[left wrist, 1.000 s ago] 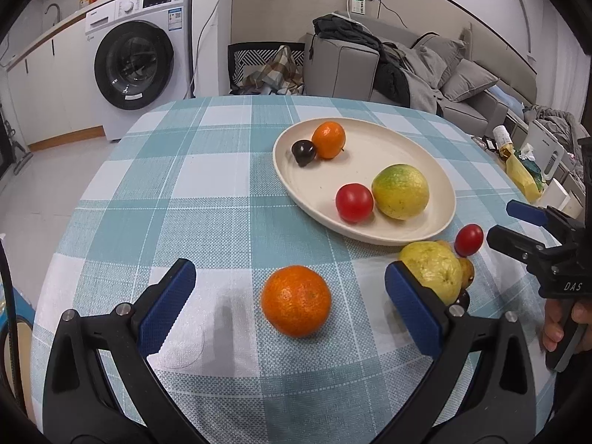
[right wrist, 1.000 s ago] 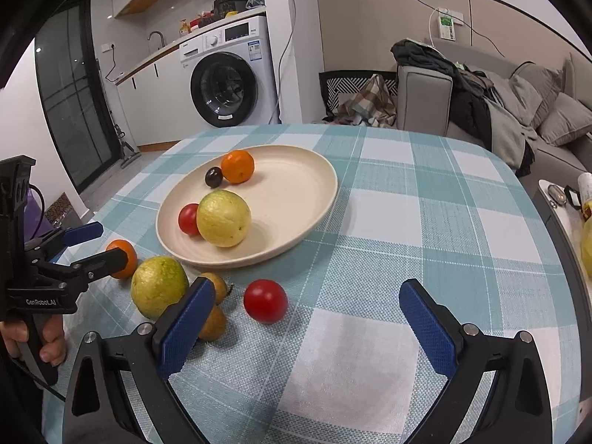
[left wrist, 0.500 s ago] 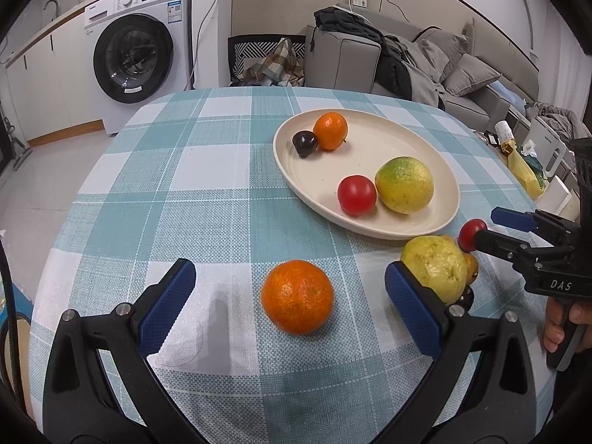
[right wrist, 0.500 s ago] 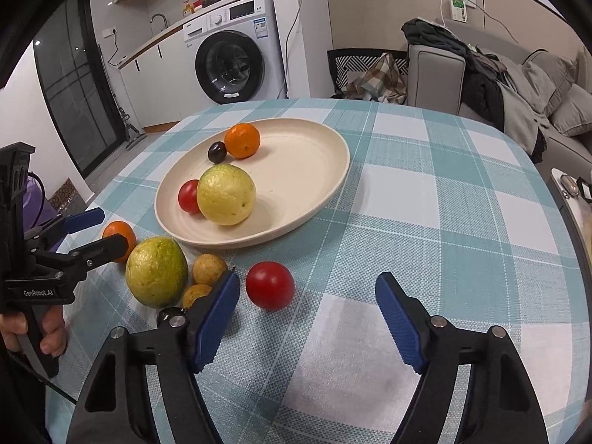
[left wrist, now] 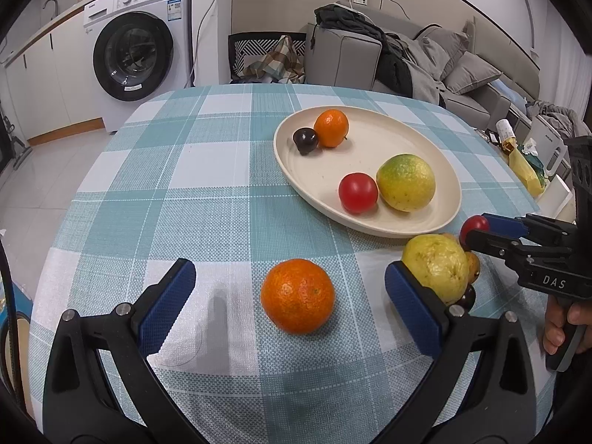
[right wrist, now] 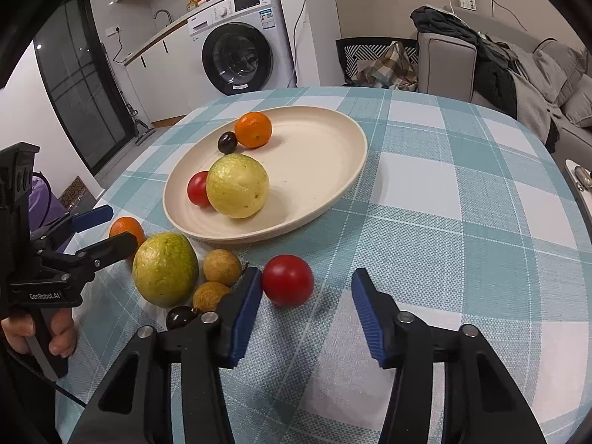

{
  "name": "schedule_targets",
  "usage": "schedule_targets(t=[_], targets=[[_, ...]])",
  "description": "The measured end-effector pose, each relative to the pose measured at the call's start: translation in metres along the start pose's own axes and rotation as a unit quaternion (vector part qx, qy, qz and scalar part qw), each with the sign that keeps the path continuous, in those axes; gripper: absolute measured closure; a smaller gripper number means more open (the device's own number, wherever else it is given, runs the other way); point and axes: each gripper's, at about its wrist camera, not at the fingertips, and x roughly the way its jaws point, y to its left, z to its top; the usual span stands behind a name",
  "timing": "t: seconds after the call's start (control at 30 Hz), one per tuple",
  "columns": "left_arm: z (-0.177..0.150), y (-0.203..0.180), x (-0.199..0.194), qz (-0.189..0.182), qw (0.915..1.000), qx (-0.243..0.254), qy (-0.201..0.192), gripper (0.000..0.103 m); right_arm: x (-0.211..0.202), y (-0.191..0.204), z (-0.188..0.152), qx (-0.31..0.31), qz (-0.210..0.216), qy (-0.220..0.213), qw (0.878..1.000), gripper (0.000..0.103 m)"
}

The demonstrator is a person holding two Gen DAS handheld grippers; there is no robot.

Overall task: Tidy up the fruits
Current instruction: 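Withdraw both open grippers from the plate toward the loose fruit, then close the left gripper on the mandarin orange while the right gripper closes on a red tomato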

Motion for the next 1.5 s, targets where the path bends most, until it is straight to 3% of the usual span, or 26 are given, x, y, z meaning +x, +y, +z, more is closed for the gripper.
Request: schedule_targets(t=[0.43,0.97,1.07,1.13,1.33,1.5], targets=[[-0.001,0.000,0.003,-0.004,0.9999,0.000,0.010,0.001,0.003,-0.001,0.001,0.009,0.014,0.006,1.000,0.073],[-0.002,0.005,0.003,-0.016,0.9998,-0.011,0.011,0.002,-0.004,-0.003,0.000,0.012,0.017,-0.011,1.000,0.074],[-0.003,0.004,0.004,-0.018,0.9997,-0.005,0.017,0.013,-0.005,-0.002,0.000,0.011,0.016,-0.014,1.000,0.074],[-0.004,0.002,0.006,-0.021,0.9994,0.001,0.027,0.030,-0.006,-0.002,-0.001,0.011,0.016,-0.014,1.000,0.074],[-0.005,-0.002,0.007,-0.032,0.9990,0.013,0.030,0.054,-0.006,-0.002,-0.001,0.012,0.016,-0.014,1.000,0.074],[-0.006,-0.002,0.007,-0.034,0.9989,0.011,0.029,0.062,-0.006,-0.003,-0.001,0.012,0.016,-0.014,1.000,0.074]])
